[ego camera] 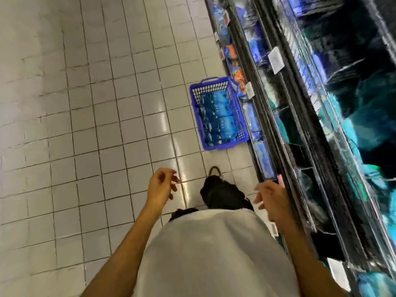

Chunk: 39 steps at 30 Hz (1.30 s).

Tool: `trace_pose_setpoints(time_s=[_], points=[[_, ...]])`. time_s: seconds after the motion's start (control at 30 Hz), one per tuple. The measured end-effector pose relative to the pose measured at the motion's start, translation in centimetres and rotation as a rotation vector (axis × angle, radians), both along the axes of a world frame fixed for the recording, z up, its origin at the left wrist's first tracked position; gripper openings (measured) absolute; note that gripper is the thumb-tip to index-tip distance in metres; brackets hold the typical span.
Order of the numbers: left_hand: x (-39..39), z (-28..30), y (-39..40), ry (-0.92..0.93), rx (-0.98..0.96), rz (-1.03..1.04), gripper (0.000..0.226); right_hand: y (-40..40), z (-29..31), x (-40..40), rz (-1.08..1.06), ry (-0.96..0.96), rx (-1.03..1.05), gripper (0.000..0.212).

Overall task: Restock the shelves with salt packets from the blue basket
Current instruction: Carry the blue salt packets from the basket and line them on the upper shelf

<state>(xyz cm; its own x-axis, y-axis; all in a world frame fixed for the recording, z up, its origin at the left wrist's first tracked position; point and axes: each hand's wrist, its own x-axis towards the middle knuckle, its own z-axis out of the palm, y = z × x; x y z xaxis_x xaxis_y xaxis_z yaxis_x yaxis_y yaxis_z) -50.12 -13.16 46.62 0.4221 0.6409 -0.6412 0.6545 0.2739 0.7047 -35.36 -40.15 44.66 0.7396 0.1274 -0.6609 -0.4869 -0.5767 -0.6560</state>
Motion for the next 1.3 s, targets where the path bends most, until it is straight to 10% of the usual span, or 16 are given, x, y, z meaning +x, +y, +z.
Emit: trace_pose_setpoints(time_s=[0.57, 0.93, 1.3], points=[[7.3, -0.4, 13.9, 0.072, -0.028, 0.41, 0.017, 25.5, -2.3, 16.3, 0.472, 0.13, -0.035, 0.02], [22.8, -8.8, 23.9, 0.184, -0.149, -0.154, 0.02, 29.1, -9.9, 19.1, 0.011, 0.263, -0.152, 0.02], [38.7, -32.5, 21.8, 0.343, -0.247, -0.499, 0.019, 30.5, -33.5, 24.2, -0.215, 0.488, -0.143, 0.018]])
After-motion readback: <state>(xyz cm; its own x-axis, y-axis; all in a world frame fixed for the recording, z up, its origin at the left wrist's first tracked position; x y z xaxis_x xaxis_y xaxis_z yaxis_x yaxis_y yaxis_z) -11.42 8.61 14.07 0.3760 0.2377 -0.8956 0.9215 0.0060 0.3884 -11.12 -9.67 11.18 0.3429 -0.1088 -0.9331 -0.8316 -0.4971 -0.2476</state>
